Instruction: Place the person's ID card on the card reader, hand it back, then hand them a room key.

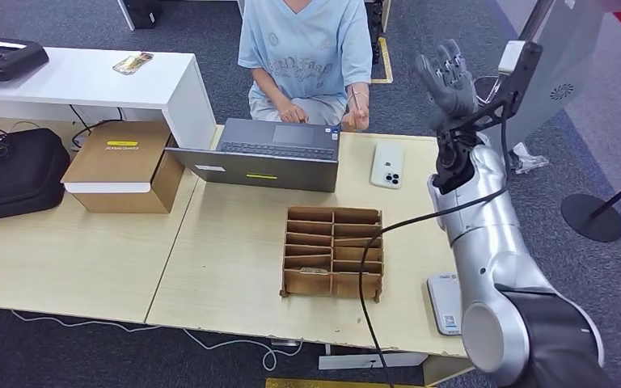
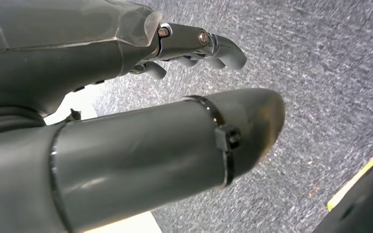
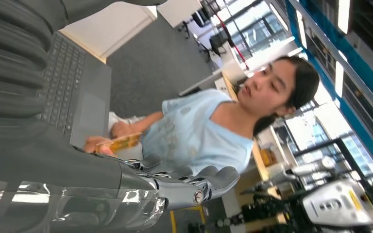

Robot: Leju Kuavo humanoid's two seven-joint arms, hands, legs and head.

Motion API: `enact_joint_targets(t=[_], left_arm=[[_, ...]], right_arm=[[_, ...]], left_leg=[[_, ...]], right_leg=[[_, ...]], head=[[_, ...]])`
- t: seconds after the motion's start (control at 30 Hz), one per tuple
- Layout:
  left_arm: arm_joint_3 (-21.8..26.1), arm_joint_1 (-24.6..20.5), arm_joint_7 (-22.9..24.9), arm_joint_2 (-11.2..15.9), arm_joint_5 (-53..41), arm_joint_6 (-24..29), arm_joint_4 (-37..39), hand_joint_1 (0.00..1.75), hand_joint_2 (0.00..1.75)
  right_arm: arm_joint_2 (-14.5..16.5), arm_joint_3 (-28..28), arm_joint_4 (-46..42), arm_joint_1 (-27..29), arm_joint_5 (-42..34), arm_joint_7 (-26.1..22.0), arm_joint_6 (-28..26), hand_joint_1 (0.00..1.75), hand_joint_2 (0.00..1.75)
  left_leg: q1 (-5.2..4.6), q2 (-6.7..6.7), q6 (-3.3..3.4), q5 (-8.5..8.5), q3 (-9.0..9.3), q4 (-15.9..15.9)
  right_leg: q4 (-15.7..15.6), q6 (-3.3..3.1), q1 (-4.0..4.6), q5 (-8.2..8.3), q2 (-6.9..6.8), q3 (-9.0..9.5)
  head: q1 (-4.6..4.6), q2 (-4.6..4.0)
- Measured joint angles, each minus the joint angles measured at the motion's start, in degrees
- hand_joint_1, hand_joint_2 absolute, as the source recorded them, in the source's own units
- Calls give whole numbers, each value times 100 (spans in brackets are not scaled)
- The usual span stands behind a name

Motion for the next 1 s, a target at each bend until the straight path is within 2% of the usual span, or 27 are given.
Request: enact_joint_targets(t=[0.1, 0.23, 0.5, 0.63, 0.77, 0.83, 0.9, 1.0], left_arm=[[7, 33, 2, -3, 67, 10, 0, 0, 0], [28, 72, 25, -4, 119, 36, 0, 0, 0], [55, 110, 52, -4, 106, 45, 0, 0, 0], [60, 123, 56, -4, 109, 63, 0, 0, 0], [61, 153, 54, -2, 97, 102, 10, 0, 0], [61, 159, 52, -1, 72, 113, 26, 0, 0], [61, 173, 52, 3, 30, 144, 33, 0, 0], [61, 183, 50, 7, -45, 205, 35, 0, 0]], right_arm=[[-178, 132, -649, 543, -513, -208, -314, 0, 175], [-320, 169, -2200, 1626, -1057, -634, -778, 0, 175], [-472, 266, -5012, 3769, -1152, -1107, -1211, 0, 175], [-474, 381, -5913, 4856, -1083, -1457, -984, 0, 175], [-458, 590, -6667, 5903, -4, -2234, -97, 0, 175], [-414, 649, -6959, 6375, 666, -2318, -70, 0, 175], [-324, 676, -7213, 6778, 1734, -2175, -473, 0, 175], [-138, 645, -7475, 7149, 3779, -1535, -1531, 0, 175]], left_leg=[[0, -1, 0, -1, 0, 0], [0, -2, 2, -7, -3, -2], [1, -2, 0, -17, -7, -8], [1, -5, 3, -23, -8, -8], [1, -4, -1, -31, -7, -10], [1, -8, 0, -37, -2, -10], [1, -7, 1, -41, -1, -10], [1, 1, -2, -46, 7, -10]], right_leg=[[-1, 0, 0, -1, -1, 0], [-2, 1, 0, -3, -1, -5], [-1, 4, 1, -17, -1, -9], [-1, 0, 1, -24, -11, -7], [-1, 1, 2, -30, -11, -5], [-1, 6, 2, -40, -15, 3], [-1, 9, 1, -46, -14, 6], [-1, 6, 1, -47, -3, 7]], head=[[0, 0], [0, -1], [-1, 0], [1, 0], [1, 0], [2, 0], [1, 0], [0, 0]])
